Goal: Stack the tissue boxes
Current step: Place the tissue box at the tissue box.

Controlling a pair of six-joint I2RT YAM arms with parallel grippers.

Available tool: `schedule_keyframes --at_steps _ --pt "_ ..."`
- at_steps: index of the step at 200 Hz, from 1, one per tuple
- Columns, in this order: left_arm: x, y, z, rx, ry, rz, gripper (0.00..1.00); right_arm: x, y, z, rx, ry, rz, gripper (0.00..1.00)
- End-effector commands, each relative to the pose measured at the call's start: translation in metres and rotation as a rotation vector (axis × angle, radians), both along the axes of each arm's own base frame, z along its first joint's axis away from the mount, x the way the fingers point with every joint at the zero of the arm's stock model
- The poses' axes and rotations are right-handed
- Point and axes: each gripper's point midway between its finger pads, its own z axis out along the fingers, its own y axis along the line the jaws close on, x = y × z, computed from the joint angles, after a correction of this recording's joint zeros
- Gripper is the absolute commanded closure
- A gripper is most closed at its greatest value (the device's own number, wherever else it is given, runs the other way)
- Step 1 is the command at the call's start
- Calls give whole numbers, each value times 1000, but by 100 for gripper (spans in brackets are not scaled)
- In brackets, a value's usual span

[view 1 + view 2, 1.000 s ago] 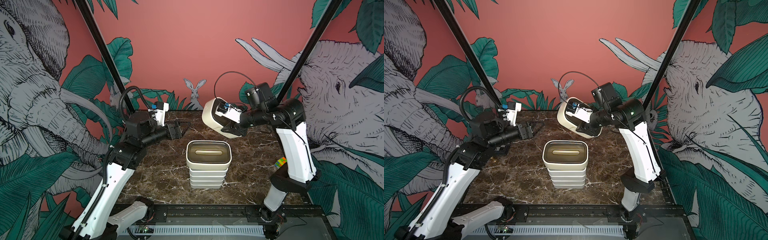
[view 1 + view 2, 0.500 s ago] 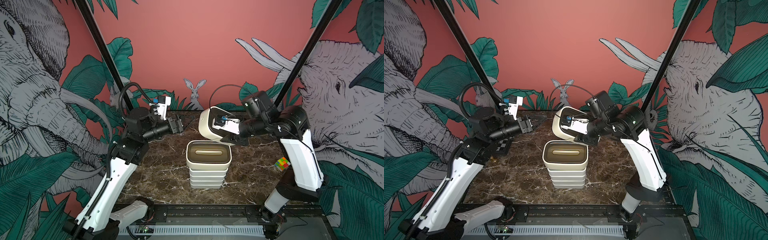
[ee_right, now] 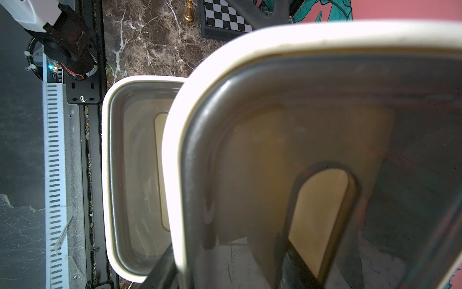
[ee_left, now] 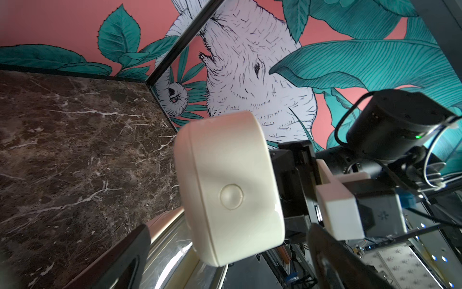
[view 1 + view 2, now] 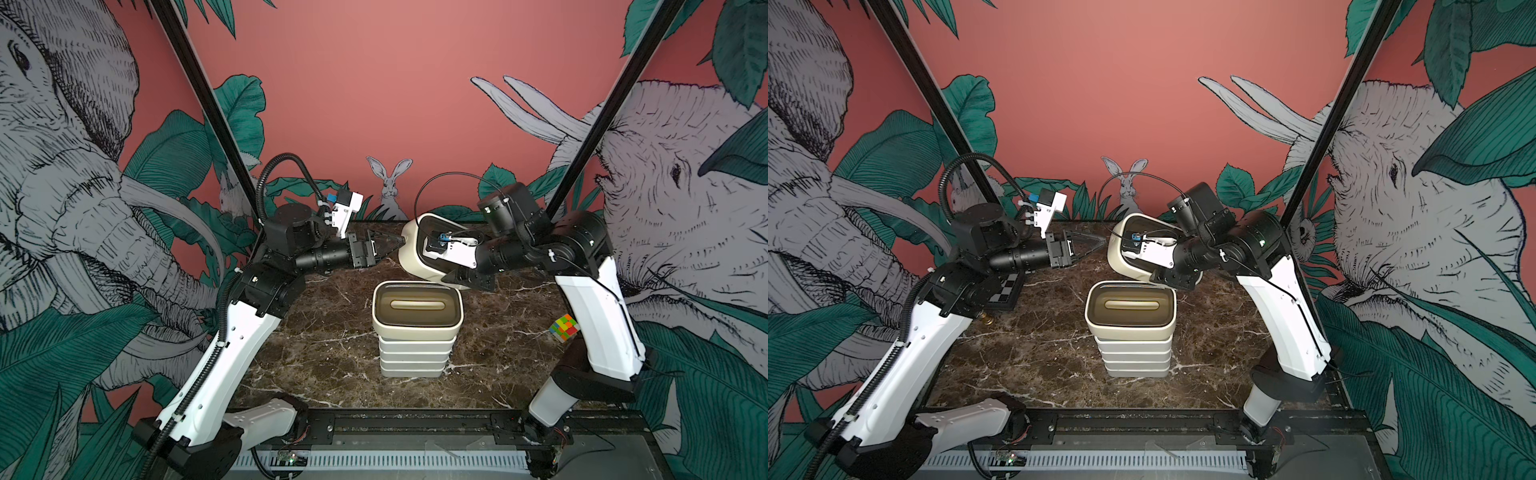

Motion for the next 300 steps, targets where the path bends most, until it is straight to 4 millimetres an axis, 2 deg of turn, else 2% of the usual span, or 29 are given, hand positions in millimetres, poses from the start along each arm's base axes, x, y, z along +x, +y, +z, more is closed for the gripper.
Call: schedule_keyframes --at_steps 1,36,80,119,145,179,210,257,281,300 --pt "-3 -3 -1 13 -1 -18 1 3 6 16 49 -67 13 54" --pt "1 -7 -9 32 16 -21 1 2 7 16 48 -71 18 53" --pt "2 -25 -1 -1 9 -70 3 3 8 13 33 -73 17 53" --pt "2 -24 -8 22 30 -64 4 3 6 13 30 -82 16 53" --pt "6 -26 -16 37 68 -59 11 1 7 14 37 -81 23 53" --pt "8 -33 -9 19 77 -82 19 4 5 13 21 -98 7 53" --pt "3 -37 -20 60 118 -120 19 7 4 13 14 -111 -3 53" --pt "-6 -40 -33 135 110 -148 12 7 6 12 12 -110 0 53" --pt "-1 -37 -29 131 90 -102 21 6 6 14 19 -107 5 53" --pt "2 -38 -25 113 90 -91 33 5 6 13 18 -107 5 53"
